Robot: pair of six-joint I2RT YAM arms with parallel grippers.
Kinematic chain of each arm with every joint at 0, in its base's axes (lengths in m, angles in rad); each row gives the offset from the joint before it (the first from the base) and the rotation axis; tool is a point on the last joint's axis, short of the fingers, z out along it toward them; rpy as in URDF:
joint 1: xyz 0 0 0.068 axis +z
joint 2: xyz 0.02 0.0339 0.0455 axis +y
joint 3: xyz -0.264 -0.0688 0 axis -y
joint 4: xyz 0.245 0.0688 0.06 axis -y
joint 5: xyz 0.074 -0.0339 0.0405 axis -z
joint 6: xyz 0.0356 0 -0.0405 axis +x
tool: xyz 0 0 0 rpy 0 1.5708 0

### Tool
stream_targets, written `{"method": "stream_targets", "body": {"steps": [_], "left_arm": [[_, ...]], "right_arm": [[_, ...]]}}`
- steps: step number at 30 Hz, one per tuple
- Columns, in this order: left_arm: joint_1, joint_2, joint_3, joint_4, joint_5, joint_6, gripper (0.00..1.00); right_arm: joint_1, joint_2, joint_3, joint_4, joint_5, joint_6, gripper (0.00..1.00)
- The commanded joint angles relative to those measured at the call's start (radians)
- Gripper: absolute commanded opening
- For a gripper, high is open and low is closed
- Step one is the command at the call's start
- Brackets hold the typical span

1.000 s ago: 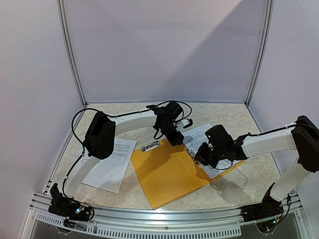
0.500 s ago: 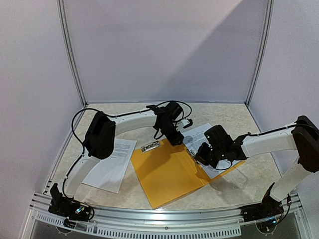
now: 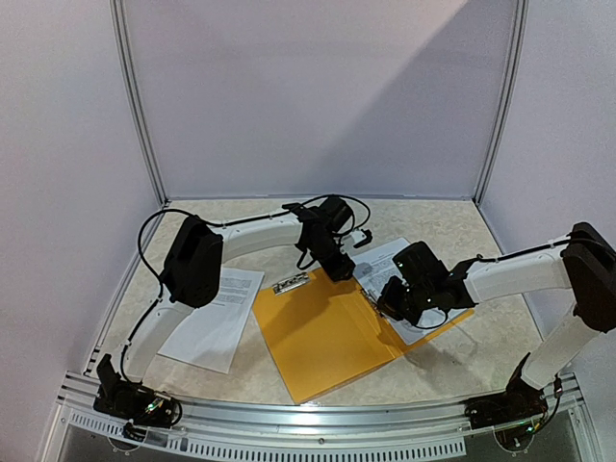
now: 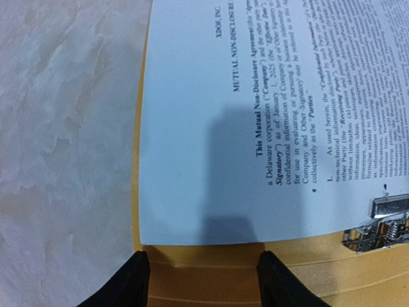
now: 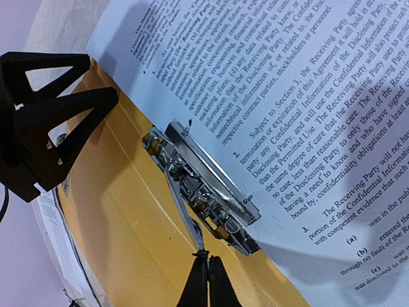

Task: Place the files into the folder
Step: Clamp the file and folder with some files.

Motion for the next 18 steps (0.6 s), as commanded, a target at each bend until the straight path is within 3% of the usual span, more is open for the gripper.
{"method": "stream_targets", "body": {"steps": [1,18], "left_arm": [[-0.015,0.034,-0.060,-0.070,0.009,0.020,0.58],[-0.011,0.029,-0.092,-0.099,0.067,0.036,0.54]], "right_arm": [[-0.029,0.072,-0.050,-0.202,0.107,-0.013,0.00],[-0.045,0.068,-0.073,-0.241,0.114,-0.043,0.00]]}}
